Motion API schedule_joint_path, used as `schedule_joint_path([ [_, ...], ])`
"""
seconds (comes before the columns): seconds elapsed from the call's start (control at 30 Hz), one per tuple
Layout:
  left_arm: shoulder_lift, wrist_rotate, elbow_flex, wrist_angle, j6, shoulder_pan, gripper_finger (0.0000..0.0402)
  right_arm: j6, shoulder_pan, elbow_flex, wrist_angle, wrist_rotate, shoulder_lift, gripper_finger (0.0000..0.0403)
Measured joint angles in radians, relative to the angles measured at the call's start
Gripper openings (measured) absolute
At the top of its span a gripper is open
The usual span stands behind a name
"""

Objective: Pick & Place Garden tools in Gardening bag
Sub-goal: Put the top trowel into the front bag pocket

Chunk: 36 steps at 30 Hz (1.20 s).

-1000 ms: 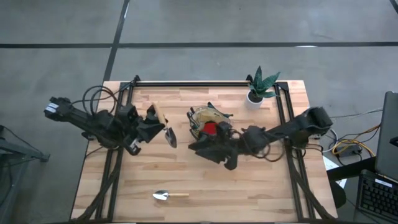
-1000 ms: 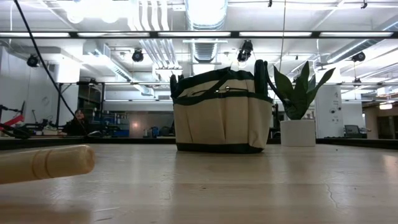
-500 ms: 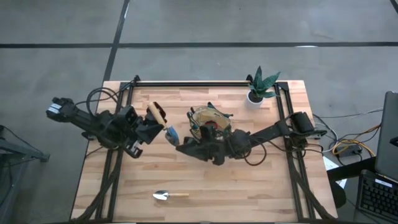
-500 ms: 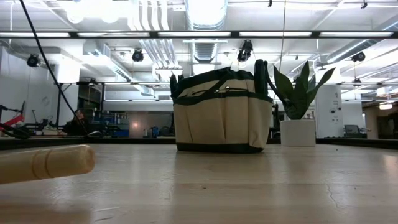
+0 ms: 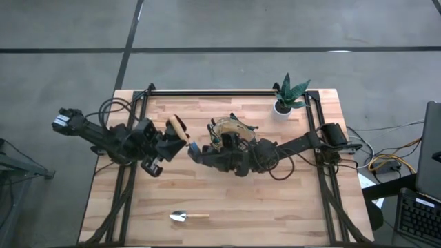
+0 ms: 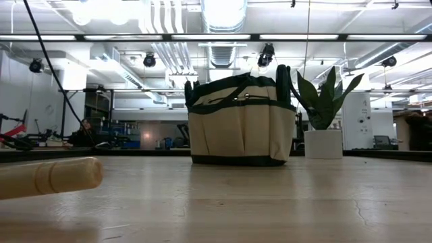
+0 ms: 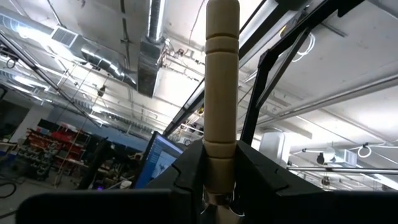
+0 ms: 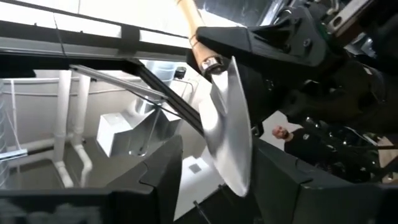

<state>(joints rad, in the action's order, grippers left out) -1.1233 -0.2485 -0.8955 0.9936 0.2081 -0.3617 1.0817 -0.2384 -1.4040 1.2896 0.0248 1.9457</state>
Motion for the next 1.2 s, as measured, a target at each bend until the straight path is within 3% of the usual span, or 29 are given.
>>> schedule_joint_path([
  [0.43, 0.0, -0.007, 0.0, -0.041, 0.001, 0.0, 0.0076, 0.019, 0.013, 0.001, -0.01, -0.001, 0.0, 0.0019],
  [0.77, 0.002, 0.001, 0.0, -0.063, 0.057, 0.0, 0.0079, 0.042, 0.012, 0.002, -0.008, -0.027, -0.001, 0.0009],
  [1.2, 0.059, -0.013, 0.002, -0.265, 0.147, 0.001, 0.014, 0.078, 0.011, 0.006, -0.04, -0.067, -0.047, 0.0008],
])
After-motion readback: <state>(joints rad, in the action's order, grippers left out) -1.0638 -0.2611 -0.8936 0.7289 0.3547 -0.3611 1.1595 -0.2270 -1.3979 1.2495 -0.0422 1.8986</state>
